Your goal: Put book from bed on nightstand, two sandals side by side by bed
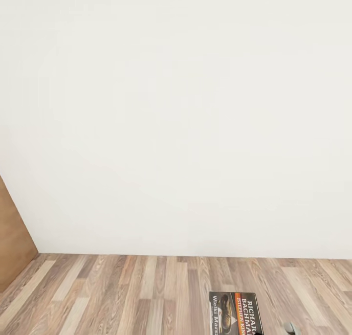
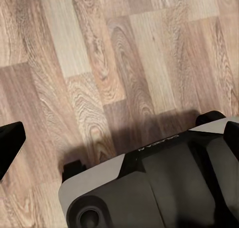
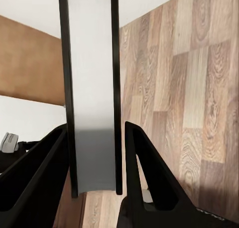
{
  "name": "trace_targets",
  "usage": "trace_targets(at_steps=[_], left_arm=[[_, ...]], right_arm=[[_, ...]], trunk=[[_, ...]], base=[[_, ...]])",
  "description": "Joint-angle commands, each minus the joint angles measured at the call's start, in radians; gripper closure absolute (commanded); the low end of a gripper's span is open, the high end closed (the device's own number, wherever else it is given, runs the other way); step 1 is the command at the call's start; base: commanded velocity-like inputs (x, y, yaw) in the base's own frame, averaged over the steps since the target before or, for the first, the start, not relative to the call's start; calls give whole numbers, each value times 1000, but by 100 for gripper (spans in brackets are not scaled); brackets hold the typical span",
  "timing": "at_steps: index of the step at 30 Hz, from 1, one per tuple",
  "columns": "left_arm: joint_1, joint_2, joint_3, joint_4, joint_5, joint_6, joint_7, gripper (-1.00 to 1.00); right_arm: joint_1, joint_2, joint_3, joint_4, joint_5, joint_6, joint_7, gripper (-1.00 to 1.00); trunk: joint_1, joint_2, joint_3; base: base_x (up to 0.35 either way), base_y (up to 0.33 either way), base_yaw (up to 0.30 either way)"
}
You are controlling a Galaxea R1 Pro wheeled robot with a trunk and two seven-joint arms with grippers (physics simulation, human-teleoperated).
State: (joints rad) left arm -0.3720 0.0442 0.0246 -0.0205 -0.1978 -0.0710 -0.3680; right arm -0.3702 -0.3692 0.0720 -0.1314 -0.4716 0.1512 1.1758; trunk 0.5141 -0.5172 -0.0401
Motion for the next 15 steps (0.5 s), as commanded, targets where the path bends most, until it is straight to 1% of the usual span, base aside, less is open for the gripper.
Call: trace_targets(at_steps=[1,4,6,13,15], left_arm=[[-1,0,3,1,-9,-6,-2,-100],[-1,0,3,1,-9,-6,-2,-100],[-1,0,3,1,-9,-6,-2,-100],[-1,0,3,1,-9,-6,-2,-100],[-1,0,3,1,-9,-6,-2,-100]], right_arm=[[-1,0,3,-1,-12,10,2,100],[-1,0,3,-1,-12,10,1,100],[-1,0,3,-1,-12,10,1,100],[-1,0,3,-1,-12,10,1,100],[-1,0,3,-1,-12,10,1,100]], trunk=[[1,-2,-2],[1,-2,-2],[1,-2,-2],[1,-2,-2],[1,-2,-2]], base=[[323,0,-62],[309,0,-27],[216,0,-9],[61,0,-2],[206,0,0]])
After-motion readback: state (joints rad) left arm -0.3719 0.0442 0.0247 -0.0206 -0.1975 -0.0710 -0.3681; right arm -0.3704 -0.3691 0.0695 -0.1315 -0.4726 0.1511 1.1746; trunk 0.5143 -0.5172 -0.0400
